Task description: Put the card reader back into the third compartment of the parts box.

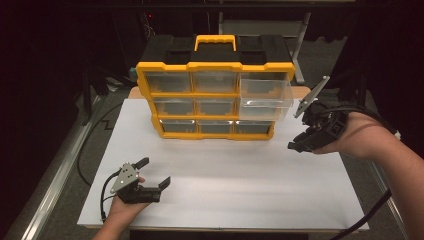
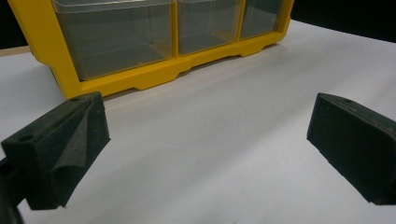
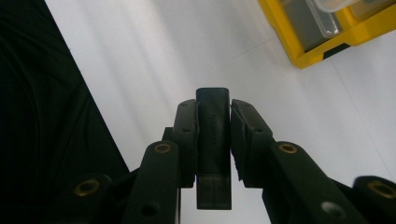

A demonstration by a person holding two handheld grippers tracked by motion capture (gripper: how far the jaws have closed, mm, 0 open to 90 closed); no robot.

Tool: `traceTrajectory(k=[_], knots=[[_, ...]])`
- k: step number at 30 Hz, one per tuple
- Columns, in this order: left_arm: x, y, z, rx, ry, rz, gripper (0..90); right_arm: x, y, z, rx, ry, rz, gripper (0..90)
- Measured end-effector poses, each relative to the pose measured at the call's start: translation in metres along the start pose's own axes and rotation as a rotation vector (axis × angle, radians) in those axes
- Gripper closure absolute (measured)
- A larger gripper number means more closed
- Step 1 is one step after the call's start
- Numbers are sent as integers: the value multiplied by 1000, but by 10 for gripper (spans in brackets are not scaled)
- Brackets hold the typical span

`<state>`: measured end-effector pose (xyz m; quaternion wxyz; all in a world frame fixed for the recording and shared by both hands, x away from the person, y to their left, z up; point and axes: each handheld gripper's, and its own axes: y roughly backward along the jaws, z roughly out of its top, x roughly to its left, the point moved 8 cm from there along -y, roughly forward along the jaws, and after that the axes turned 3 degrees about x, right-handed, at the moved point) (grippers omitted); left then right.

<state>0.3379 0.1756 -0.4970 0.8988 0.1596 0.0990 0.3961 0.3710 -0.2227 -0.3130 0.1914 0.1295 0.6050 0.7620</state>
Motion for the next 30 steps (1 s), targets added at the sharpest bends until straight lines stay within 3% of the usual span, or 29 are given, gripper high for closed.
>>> traceTrajectory(k=[19,30], knots=[[-1,0,0,-5,2,-5,3,-6,42,15,-18,-4,11,742],[-1,1,0,-5,6,-11,3,-5,67,29,-34,9,-14,742]])
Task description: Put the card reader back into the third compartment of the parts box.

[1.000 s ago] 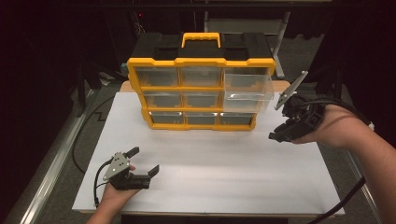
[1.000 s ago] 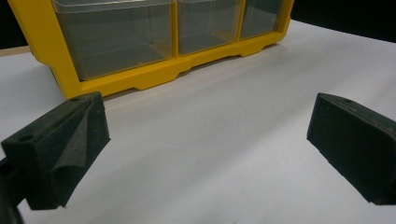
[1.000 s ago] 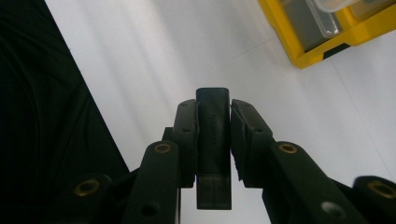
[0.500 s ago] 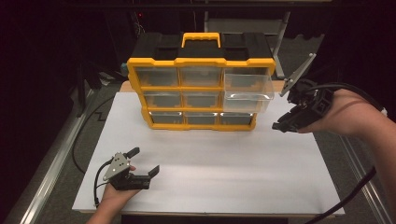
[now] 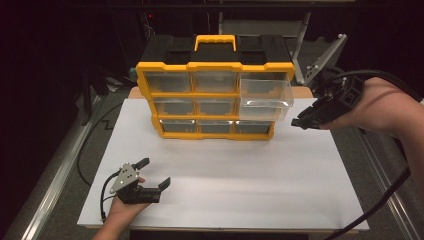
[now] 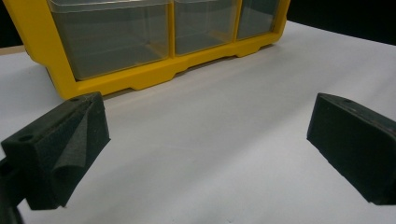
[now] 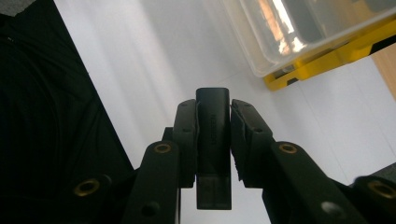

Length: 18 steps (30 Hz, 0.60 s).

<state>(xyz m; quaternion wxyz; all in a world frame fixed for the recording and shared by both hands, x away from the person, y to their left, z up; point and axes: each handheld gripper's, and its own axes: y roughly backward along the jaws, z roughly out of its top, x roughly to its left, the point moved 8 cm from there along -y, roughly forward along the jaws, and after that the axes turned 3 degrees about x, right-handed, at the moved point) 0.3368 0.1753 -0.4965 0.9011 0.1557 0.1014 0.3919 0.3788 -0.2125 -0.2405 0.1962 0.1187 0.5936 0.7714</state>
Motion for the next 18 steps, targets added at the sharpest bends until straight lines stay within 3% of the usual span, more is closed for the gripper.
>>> traceTrajectory(k=[8,18], knots=[[0,-1,-1,15,0,-6,3,-7,16,4,-14,-22,-4,742],[1,0,-2,22,4,-3,3,-15,31,14,-23,-16,-26,742]])
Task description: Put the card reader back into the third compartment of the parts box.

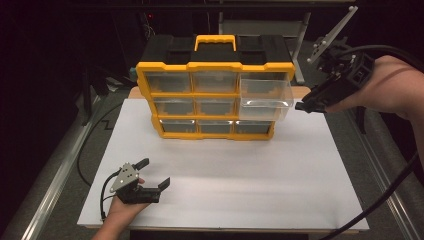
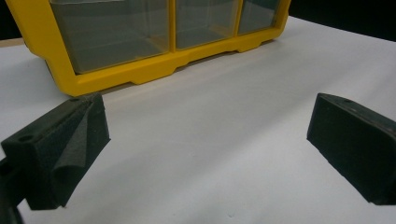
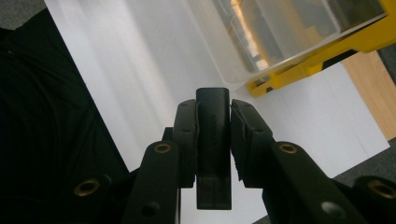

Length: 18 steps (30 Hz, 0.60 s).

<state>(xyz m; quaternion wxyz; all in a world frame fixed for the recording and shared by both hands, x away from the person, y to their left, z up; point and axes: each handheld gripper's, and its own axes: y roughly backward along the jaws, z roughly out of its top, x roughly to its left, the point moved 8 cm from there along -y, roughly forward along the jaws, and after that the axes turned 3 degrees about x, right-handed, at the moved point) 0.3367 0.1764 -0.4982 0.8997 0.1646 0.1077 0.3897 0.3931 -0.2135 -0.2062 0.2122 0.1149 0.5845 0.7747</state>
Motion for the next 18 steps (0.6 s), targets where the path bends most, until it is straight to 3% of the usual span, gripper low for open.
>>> traceTrajectory(k=[8,18], knots=[[-1,0,0,-4,-1,-10,3,-5,9,17,-25,3,-24,741],[-2,1,0,-7,-3,-13,3,-11,1,46,-45,25,-14,741]])
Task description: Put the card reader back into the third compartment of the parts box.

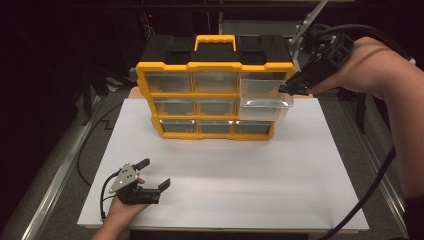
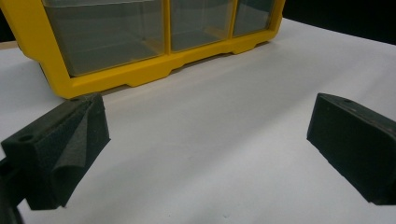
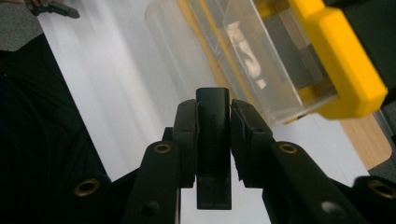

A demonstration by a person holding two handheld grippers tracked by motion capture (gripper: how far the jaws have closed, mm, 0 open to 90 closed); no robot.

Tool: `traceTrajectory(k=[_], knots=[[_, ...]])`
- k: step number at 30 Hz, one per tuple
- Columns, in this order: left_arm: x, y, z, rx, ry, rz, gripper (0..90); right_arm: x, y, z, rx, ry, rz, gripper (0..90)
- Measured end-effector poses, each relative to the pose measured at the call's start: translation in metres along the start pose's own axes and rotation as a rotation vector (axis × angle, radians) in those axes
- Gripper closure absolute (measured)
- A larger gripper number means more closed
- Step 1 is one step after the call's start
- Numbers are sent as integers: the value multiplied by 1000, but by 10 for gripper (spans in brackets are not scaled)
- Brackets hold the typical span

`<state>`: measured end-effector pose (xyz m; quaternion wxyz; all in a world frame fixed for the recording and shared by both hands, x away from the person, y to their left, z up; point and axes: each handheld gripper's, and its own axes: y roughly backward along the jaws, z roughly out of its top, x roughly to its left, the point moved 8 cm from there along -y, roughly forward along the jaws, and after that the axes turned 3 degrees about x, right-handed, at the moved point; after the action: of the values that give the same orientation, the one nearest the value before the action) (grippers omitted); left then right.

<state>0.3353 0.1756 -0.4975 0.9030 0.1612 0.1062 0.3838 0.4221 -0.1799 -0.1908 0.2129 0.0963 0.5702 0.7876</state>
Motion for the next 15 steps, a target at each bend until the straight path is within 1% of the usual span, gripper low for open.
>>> traceTrajectory(k=[5,10,15], knots=[[0,1,0,-3,0,0,3,-3,-8,12,10,13,-1,741],[1,1,0,-1,0,0,3,-4,-14,24,7,20,5,741],[1,1,0,-1,-1,1,3,-5,-17,35,5,27,0,741]])
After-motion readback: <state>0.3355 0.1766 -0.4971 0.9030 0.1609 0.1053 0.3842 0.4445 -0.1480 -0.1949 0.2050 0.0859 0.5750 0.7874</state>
